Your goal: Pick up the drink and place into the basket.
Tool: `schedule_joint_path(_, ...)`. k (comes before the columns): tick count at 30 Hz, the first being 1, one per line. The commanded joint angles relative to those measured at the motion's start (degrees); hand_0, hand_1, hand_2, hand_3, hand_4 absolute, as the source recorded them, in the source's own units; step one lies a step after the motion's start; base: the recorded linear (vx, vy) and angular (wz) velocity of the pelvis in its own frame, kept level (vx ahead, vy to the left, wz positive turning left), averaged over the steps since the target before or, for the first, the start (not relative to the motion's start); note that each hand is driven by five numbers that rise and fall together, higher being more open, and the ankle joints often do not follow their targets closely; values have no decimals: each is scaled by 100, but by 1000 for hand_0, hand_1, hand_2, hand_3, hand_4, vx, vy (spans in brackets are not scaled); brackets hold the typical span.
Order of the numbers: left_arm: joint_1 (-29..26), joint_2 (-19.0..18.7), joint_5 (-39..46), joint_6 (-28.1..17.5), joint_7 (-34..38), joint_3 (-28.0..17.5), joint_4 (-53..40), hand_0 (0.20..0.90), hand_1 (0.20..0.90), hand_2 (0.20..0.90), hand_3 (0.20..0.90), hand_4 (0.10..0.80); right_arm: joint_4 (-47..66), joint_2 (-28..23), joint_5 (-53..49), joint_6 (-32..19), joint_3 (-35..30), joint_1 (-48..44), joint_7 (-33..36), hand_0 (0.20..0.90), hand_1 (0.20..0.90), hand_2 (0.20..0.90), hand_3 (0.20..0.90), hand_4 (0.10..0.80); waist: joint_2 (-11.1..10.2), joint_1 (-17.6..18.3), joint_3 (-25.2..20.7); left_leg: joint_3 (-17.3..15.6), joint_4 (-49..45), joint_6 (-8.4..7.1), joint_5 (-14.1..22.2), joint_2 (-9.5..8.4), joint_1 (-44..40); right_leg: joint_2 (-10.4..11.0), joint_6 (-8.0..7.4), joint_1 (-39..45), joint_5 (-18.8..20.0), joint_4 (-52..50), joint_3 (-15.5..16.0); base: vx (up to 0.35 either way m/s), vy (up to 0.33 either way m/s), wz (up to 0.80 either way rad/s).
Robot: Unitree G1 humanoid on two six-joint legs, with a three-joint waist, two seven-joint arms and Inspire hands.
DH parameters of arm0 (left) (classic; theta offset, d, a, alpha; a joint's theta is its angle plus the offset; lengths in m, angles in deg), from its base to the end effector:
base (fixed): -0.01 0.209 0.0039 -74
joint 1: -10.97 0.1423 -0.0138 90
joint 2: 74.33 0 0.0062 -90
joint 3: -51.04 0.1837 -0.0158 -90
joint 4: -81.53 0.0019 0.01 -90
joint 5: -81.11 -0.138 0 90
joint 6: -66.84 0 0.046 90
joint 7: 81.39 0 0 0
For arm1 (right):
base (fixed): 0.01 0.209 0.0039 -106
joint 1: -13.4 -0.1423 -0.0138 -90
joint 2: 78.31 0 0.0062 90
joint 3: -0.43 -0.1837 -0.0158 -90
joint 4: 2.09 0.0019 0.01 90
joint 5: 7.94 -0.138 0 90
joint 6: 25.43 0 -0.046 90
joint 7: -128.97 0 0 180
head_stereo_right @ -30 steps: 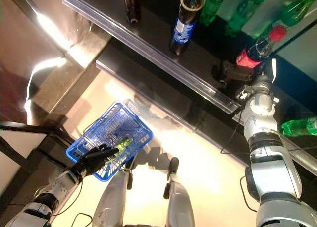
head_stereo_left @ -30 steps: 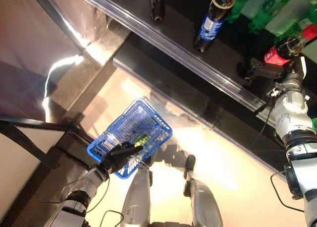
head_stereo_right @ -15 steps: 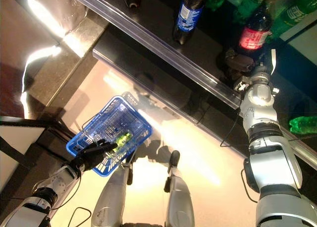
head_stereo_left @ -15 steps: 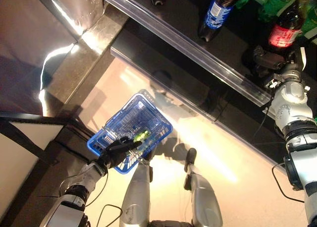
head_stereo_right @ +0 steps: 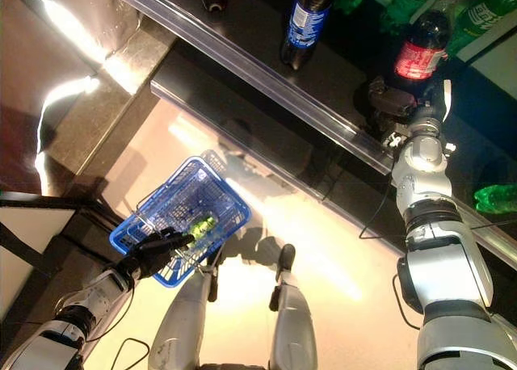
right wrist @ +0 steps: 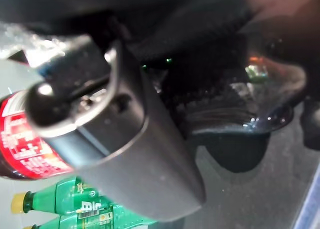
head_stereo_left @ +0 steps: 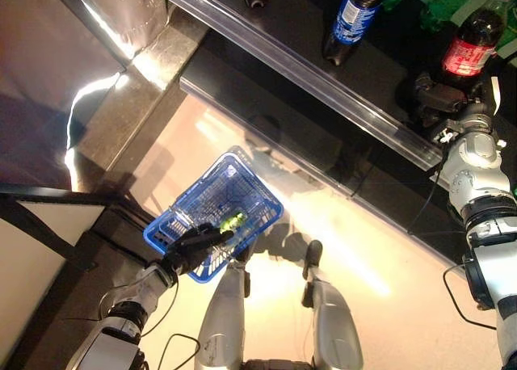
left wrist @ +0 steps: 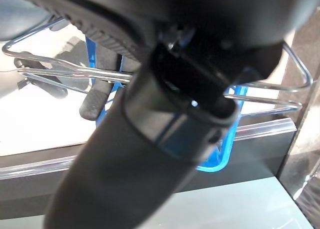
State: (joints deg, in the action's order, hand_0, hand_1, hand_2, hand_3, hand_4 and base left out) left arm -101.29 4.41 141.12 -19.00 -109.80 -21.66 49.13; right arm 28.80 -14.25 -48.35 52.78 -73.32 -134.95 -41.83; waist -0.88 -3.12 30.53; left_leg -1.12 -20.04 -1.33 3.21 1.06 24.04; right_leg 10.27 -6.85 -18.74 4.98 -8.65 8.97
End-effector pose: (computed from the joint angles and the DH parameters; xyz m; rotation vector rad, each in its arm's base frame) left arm 0.2314 0.2580 -0.0219 -0.5487 0.5219 -0.1758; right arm 0.3389 -0.2895 0.2059 -0.0530 -0.2557 -0.3993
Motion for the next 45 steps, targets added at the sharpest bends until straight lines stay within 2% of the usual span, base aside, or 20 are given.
schedule_joint_path(1, 619, 127, 46, -119, -354, 237, -199, 300, 300, 300, 200, 100, 561, -688, 78, -656, -70, -377, 159, 300, 300, 300, 200, 100, 188, -72, -243, -151, 79, -61, 170, -8, -236, -137, -19, -262, -609, -809, -124, 0, 0, 0)
schedule_joint_path(9, 800, 244, 68, -267, -297, 229, -306, 300, 300, 300, 200, 100, 1214, -645, 267, -955, -192, -17, 348, 300, 300, 300, 200, 100, 170, -8, -367, -187, 392, -49, 76, -89, -511, -149, -21, -83, -537, -607, -127, 3, 8, 0)
schedule_joint_path(18, 1222, 448, -113, -385, -159, 43, -449, 300, 300, 300, 200, 100, 2495, -579, 553, -1147, -826, 1180, 255, 300, 300, 300, 200, 100, 19, 131, -826, -306, 1195, -95, -98, -115, -1294, -197, -74, 641, -327, 112, -88, 48, 11, -2)
schedule_joint_path(25, 1472, 599, -313, -384, -113, -115, -385, 300, 300, 300, 200, 100, 3295, -511, 683, -1070, -1123, 1898, 83, 300, 300, 300, 200, 100, -40, 189, -1227, -366, 1783, -143, -217, -112, -1877, -250, -115, 1226, -206, 649, -21, 74, 7, -6)
schedule_joint_path(34, 1787, 786, -497, -331, -91, -468, -293, 300, 300, 300, 200, 100, 4404, -123, 992, -911, -1359, 2941, -259, 300, 300, 300, 200, 100, -70, 256, -1869, -407, 2406, -223, -427, -39, -2500, -295, -129, 1842, -106, 1110, 118, 57, 11, -6)
schedule_joint_path(45, 1853, 903, -323, -326, -146, -674, -703, 300, 300, 300, 200, 100, 5259, 303, 1174, -888, -1405, 3811, -662, 300, 300, 300, 200, 100, -88, 195, -2269, -353, 2504, -228, -421, -3, -2816, -358, -68, 2285, -221, 1181, 360, -1, 1, 3)
